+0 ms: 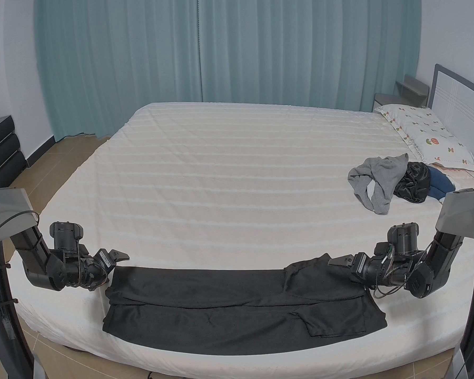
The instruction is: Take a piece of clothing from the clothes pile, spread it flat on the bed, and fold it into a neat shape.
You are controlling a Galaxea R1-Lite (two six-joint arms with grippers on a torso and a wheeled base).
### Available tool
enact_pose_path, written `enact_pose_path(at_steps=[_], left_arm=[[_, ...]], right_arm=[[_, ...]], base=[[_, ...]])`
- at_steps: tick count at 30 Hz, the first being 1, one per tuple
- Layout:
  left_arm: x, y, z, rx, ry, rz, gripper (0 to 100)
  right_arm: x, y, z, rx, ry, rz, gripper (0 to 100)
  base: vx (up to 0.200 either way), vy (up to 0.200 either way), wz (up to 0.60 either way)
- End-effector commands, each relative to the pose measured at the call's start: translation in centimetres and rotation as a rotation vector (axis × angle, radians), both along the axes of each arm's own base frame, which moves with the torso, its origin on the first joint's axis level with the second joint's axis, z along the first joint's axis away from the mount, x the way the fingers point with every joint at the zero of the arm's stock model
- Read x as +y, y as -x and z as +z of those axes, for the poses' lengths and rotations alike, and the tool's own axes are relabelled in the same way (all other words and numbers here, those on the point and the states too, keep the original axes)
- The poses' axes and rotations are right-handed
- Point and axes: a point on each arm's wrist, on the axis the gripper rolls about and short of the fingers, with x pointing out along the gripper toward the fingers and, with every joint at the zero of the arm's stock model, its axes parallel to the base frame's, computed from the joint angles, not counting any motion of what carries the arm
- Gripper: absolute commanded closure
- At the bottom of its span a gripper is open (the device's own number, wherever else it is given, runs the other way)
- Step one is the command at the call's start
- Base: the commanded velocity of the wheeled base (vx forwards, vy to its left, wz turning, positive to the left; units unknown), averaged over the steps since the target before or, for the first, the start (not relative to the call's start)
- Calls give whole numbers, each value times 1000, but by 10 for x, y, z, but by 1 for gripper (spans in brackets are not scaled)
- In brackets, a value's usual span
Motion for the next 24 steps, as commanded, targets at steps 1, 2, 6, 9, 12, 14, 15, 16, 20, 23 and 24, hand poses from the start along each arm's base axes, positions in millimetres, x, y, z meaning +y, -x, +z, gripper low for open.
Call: enact_pose_path(at_steps=[1,2,6,9,12,14,15,16,20,23,24], left_arm=[[0,0,0,1,1,0,0],[0,0,0,1,0,1,0],[0,0,0,1,1,0,0],[0,0,0,1,1,0,0],[0,0,1,-2,2,1,0],[0,1,1,0,3,3,0],[0,1,1,0,1,3,0],[0,0,1,-2,0,3,0],[2,0,8,-17,-4,9,0],[2,5,15,-28,-7,9,0],[2,6,16,-30,-7,9,0]], right_arm=[[-1,0,-5,16,1,-1,0],[-2,1,-7,30,-10,10,0],[-3,3,-8,36,-3,15,100],[-4,5,-9,40,3,16,100],[-8,7,-8,44,4,5,100],[-10,9,-7,39,8,6,100],[-12,9,-6,33,9,0,100],[-14,10,-5,33,12,-3,100],[-18,17,4,16,13,-6,100],[-18,21,12,1,3,5,100],[-19,23,14,0,-1,8,100]], base=[[0,0,0],[0,0,0],[0,0,0],[0,0,0],[0,0,0],[0,0,0],[0,0,0],[0,0,0],[0,0,0],[0,0,0],[0,0,0]])
